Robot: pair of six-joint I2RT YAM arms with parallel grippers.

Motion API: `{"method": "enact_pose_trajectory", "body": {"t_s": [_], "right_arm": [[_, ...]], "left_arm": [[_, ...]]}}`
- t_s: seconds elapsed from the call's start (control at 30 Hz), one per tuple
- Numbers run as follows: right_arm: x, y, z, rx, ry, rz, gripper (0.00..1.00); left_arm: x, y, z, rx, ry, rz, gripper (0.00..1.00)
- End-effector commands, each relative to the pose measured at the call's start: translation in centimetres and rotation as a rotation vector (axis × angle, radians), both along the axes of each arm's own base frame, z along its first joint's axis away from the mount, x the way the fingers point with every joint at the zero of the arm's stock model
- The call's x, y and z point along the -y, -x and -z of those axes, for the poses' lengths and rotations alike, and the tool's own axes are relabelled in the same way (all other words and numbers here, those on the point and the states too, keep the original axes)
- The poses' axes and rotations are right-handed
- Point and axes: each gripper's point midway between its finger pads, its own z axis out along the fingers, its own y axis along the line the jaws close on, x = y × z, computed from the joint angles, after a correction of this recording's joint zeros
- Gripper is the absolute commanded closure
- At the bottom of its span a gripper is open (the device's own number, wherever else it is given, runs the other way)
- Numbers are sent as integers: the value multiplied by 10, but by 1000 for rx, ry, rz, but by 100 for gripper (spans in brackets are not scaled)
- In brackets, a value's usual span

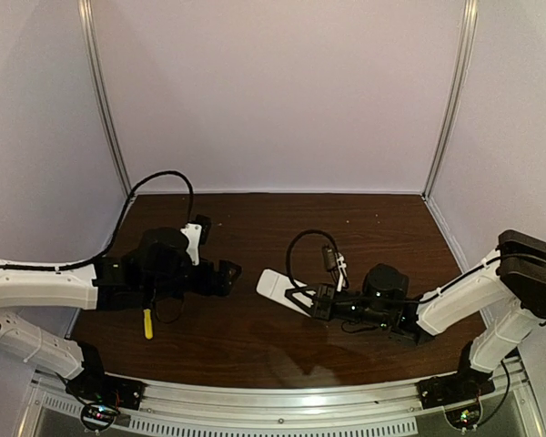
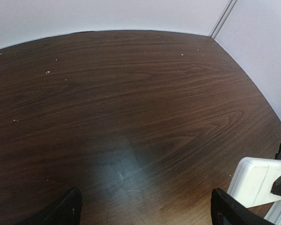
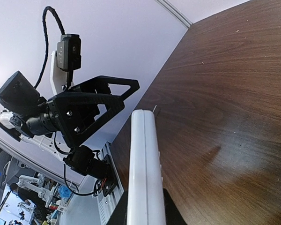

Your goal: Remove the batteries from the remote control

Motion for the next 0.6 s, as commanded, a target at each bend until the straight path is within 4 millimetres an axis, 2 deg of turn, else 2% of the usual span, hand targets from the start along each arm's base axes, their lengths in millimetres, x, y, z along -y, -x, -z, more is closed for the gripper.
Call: {"method": "enact_pose_trajectory", "body": {"t_s": [0.0, 0.13, 0.37, 0.57], "right_arm": [[-10, 0, -22, -22, -108, -62, 100], [-11, 1, -21, -49, -134, -89, 100], [-13, 5, -25, -65, -159, -116, 100], [-10, 6, -21, -89, -161, -115, 100]], "left_arm": [[-14, -8, -16, 91, -38, -41, 3], [-8, 0, -13, 73, -34, 24, 5], [42, 28, -5, -20, 82, 288, 19], [70, 36, 0, -85, 121, 385, 27]]}}
